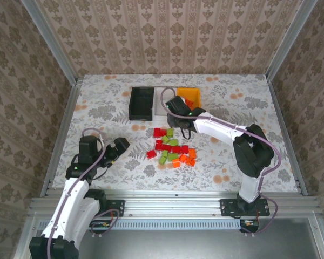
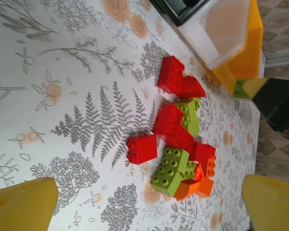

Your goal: Sort the legos into containers by color

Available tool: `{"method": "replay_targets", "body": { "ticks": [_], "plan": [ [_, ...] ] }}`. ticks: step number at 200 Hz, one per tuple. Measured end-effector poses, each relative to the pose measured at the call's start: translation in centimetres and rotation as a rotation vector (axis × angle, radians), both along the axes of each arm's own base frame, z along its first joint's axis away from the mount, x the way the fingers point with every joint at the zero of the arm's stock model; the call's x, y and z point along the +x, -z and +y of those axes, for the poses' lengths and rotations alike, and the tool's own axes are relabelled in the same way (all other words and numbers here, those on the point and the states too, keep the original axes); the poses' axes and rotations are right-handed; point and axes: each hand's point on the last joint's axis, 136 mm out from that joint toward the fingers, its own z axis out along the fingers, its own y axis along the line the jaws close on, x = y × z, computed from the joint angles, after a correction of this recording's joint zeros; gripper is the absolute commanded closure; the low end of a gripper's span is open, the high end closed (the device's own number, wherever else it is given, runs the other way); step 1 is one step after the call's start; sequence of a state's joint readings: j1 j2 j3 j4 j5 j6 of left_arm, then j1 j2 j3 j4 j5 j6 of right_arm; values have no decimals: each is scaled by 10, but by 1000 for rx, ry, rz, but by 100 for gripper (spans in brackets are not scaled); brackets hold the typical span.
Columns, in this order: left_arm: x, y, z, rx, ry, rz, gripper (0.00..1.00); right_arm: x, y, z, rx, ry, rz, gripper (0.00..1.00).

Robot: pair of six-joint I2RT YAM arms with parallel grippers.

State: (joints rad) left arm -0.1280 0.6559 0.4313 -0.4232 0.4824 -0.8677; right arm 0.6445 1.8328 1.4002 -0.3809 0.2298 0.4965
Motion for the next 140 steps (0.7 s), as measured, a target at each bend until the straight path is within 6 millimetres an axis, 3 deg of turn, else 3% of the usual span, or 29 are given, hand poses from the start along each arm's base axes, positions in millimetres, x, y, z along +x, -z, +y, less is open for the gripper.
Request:
{"method": "replay_targets", "body": {
  "ticks": [25, 47, 99, 140],
  "plan": [
    [7, 9, 10, -1, -52, 47, 0, 26, -29, 10, 46, -13, -57, 73],
    [16, 19, 17, -26, -90, 96, 0, 50, -35, 17, 64, -16, -76, 72],
    [33, 28, 11, -91, -71, 144, 0, 85, 0, 26, -2, -44, -29, 71],
    [50, -2, 3, -128, -30, 62, 0, 103, 19, 38, -40, -73, -1, 68]
  ]
}}
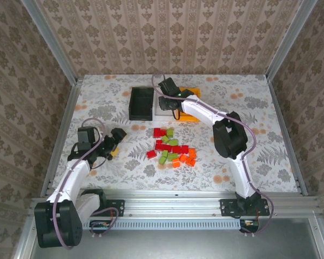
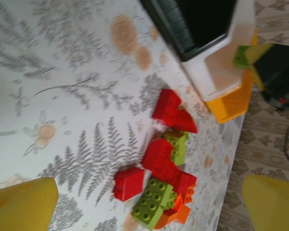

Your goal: Sort the legos into containers by color

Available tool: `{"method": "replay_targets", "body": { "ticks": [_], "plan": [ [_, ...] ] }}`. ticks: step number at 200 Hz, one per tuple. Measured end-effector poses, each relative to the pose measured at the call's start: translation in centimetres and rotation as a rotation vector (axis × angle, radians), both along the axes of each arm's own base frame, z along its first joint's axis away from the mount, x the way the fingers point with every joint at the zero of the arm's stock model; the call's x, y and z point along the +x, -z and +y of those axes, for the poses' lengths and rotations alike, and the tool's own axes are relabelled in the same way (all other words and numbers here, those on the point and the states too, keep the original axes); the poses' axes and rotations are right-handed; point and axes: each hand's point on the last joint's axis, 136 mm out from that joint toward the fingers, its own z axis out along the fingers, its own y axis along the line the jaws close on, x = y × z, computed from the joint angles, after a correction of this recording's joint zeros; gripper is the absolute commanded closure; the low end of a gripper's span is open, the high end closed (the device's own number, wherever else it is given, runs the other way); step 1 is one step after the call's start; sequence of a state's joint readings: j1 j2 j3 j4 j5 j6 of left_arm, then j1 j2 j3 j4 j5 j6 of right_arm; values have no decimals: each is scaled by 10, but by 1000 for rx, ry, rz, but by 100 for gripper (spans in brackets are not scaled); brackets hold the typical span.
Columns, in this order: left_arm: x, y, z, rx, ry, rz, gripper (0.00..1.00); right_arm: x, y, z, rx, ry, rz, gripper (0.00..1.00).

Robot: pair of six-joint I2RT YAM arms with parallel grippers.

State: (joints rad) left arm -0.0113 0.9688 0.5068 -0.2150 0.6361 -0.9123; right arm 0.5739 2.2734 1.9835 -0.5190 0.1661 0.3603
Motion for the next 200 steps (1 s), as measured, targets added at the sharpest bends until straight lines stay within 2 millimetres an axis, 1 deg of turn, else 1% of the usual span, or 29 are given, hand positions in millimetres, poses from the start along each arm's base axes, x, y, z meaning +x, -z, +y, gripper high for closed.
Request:
{"method": "replay_targets", "body": {
  "ticks": [20, 39, 68, 79, 102, 114, 129, 141, 167, 174, 180, 187, 193, 200],
  "plan": [
    [6, -8, -2, -9, 9, -30, 0, 11, 8, 7, -13, -11, 10, 68],
    [9, -7, -4, -18, 18, -26, 0, 16, 20, 11, -28, -15, 25, 65],
    [12, -3, -5, -29, 22, -15, 0, 12, 44, 8, -64, -18, 79, 60],
    [13, -4, -6, -31, 25, -19, 0, 10, 47, 8, -67, -21, 91, 58],
    [15, -11, -9, -33, 36, -36, 0, 7, 46, 9, -68, -28, 90, 58],
    [18, -19, -12, -34, 46, -55, 0, 1, 40, 7, -67, -33, 85, 55],
    [19, -27, -19, -33, 69, -81, 0, -17, 25, 4, -63, -47, 73, 54],
    [18, -30, -28, -30, 95, -95, 0, -33, 1, 4, -45, -61, 45, 54],
    [7, -32, -50, -11, 155, -113, 0, -63, -68, 3, 40, -84, -70, 55],
    [3, -33, -56, -6, 172, -124, 0, -73, -80, 1, 58, -87, -90, 55],
    [-1, -33, -62, -5, 186, -131, 0, -81, -86, -3, 67, -89, -99, 55],
    [-6, -32, -69, -3, 203, -138, 0, -91, -87, -9, 74, -86, -102, 54],
    [-12, -29, -76, -2, 217, -141, 1, -101, -83, -16, 73, -81, -93, 54],
    [-18, -24, -83, -1, 237, -138, 2, -112, -74, -25, 64, -74, -71, 54]
  ]
}}
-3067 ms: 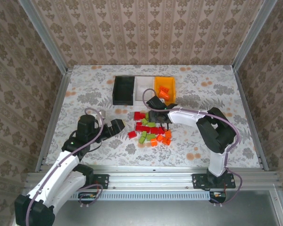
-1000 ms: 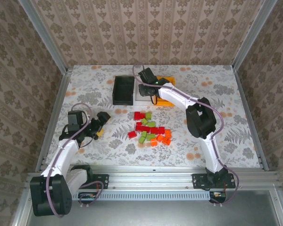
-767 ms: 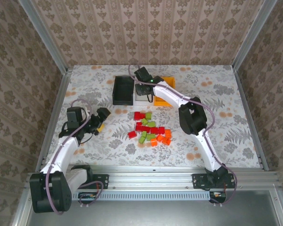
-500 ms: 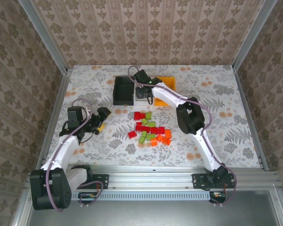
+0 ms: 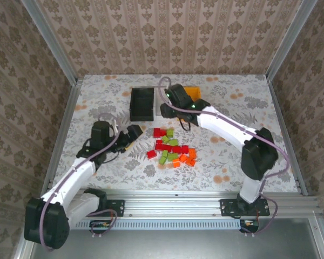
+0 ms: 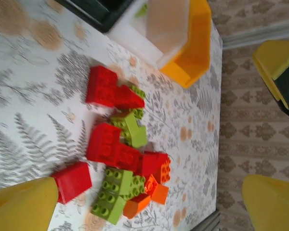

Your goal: Sort the legos into containers by color

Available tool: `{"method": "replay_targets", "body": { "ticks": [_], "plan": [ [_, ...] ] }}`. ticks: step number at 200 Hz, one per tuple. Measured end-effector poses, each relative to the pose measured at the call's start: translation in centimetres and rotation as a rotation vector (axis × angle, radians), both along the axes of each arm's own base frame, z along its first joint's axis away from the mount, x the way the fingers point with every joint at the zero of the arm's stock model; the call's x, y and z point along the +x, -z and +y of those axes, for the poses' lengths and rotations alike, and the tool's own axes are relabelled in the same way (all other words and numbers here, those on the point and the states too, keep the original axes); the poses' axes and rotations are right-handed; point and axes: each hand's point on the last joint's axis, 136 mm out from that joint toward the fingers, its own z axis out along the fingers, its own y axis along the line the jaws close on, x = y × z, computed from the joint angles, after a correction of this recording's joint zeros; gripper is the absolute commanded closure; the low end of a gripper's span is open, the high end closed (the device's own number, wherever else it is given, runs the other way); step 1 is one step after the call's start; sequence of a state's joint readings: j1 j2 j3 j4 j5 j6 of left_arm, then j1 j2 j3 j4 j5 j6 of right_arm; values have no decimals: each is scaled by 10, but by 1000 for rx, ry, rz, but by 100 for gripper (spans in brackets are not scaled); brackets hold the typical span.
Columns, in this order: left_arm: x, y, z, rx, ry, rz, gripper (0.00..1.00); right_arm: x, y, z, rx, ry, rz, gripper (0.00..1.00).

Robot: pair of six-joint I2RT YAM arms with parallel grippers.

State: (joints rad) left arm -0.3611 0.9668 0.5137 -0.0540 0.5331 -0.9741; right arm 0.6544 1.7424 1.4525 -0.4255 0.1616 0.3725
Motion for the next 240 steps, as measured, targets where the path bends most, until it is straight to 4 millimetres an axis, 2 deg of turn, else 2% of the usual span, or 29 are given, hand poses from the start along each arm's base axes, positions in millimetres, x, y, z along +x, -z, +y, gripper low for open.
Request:
{"method": "replay_targets", "body": {
  "ticks": [21, 39, 64, 98, 152, 195, 240],
  "plan": [
    [-24, 23, -19, 35, 63, 42, 3, -41, 48, -29, -49, 30, 112, 54],
    [-36, 32, -30, 62, 101, 54, 3, -76, 90, -52, -93, 60, 217, 55],
    [-42, 32, -36, 79, 115, 34, 3, -111, 120, -62, -123, 78, 305, 58],
    [-43, 28, -27, 86, 80, -4, 1, -131, 124, -75, -119, 109, 320, 57],
    [-48, 30, -17, 98, 50, -24, 1, -141, 133, -86, -153, 119, 342, 52],
    [-47, 30, -16, 100, 44, -27, 0, -142, 149, -95, -186, 134, 377, 55],
    [-47, 28, -16, 96, 43, -34, 0, -133, 153, -100, -182, 151, 371, 58]
  ]
}}
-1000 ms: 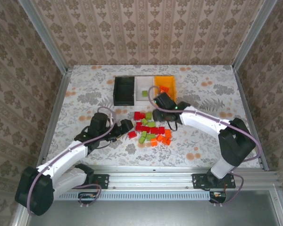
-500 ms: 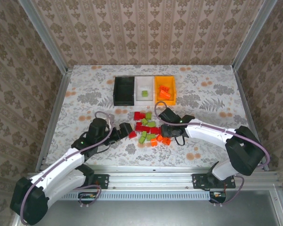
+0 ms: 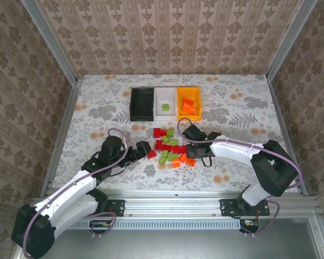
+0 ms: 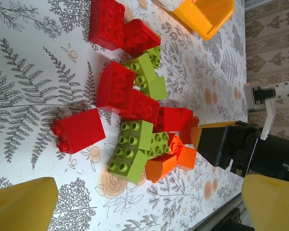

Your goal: Sort the legos into containers by color

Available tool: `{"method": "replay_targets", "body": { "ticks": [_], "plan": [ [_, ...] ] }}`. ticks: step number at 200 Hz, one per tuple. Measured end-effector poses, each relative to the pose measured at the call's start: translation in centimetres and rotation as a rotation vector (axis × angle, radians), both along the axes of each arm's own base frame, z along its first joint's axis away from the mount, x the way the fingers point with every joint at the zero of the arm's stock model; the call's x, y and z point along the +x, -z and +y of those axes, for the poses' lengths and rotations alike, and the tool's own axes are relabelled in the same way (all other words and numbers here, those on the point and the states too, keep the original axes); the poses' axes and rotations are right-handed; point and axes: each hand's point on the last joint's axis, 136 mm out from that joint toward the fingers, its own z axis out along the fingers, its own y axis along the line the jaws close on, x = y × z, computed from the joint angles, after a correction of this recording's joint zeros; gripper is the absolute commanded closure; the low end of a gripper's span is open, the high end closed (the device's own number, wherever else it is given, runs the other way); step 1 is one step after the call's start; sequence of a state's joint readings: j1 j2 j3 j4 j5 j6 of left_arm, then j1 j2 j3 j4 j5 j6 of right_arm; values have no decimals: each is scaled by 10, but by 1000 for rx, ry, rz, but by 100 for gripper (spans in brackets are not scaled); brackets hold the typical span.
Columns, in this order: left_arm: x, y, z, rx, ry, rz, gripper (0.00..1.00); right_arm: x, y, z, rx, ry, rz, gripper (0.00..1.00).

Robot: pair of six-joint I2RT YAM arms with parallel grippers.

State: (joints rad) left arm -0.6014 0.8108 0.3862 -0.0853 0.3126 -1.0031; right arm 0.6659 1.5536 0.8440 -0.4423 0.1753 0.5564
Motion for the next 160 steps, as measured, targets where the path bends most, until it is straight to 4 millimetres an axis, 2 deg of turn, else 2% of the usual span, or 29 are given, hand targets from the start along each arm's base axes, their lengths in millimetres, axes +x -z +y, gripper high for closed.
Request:
{"method": "replay_targets", "body": {
  "ticks": [53, 95, 160],
  "plan": [
    [-2, -4, 6, 0, -18, -11, 0, -2, -1, -4, -4, 1, -3, 56],
    [0, -6, 13, 0, -40, -13, 0, -3, -1, -4, -2, 4, 2, 42],
    [-2, 0, 21, 3, -59, 4, 0, -6, 6, -5, -1, 13, 20, 44]
  ]
}}
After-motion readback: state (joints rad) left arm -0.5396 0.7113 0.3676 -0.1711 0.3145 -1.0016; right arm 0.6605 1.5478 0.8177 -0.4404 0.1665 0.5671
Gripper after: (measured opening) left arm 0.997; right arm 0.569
